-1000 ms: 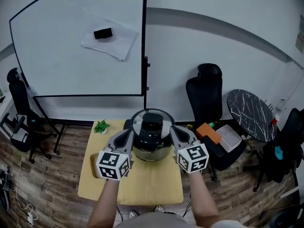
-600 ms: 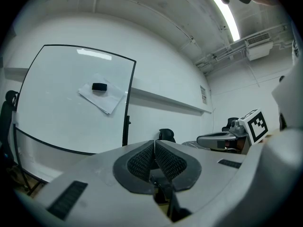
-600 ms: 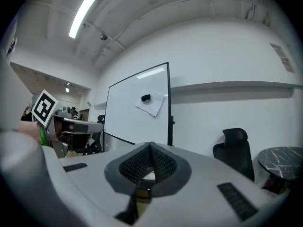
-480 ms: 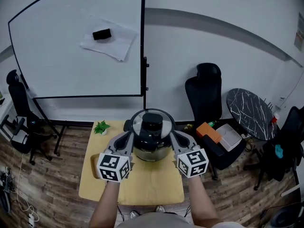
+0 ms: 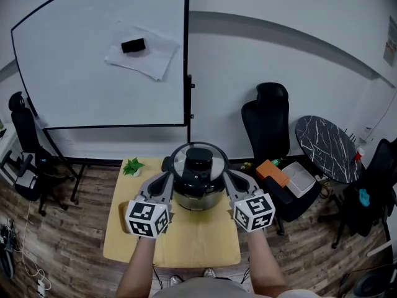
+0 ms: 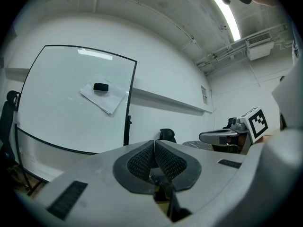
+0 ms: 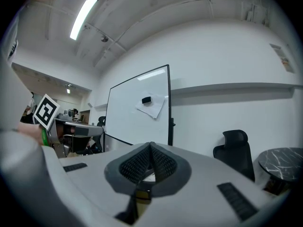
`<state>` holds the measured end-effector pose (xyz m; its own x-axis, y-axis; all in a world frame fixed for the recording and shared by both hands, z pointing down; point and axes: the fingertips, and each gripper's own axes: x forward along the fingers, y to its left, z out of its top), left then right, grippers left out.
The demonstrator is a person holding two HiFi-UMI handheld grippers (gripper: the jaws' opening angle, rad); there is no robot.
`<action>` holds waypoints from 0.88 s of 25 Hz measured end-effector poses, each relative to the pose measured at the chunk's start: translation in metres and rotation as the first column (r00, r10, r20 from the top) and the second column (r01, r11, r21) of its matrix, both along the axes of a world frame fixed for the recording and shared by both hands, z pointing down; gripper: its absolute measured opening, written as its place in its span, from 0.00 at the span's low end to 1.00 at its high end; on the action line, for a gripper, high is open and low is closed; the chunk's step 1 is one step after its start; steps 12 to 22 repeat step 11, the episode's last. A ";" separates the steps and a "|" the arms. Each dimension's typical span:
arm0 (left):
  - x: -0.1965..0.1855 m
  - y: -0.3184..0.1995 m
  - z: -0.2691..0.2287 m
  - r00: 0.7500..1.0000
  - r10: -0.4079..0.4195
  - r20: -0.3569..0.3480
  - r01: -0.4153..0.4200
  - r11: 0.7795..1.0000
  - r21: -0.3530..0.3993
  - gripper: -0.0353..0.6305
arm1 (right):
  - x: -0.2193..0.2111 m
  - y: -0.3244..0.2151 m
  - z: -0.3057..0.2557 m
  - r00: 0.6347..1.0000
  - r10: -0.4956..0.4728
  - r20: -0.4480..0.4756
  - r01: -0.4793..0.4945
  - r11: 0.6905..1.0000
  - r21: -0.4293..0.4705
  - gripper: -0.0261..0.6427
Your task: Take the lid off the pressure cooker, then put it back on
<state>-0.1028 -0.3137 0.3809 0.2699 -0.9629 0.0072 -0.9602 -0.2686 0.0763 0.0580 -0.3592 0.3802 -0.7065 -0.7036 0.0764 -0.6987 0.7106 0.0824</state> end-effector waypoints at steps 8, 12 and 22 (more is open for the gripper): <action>0.002 0.002 -0.002 1.000 0.006 -0.002 -0.006 1.000 0.005 0.08 | 0.000 0.003 -0.005 1.000 -0.005 -0.001 0.005 1.000 0.012 0.04; 0.001 0.004 -0.001 1.000 0.005 -0.001 -0.005 1.000 0.006 0.08 | -0.001 0.005 -0.005 1.000 -0.007 -0.001 0.007 1.000 0.014 0.04; 0.001 0.004 -0.001 1.000 0.005 -0.001 -0.005 1.000 0.006 0.08 | -0.001 0.005 -0.005 1.000 -0.007 -0.001 0.007 1.000 0.014 0.04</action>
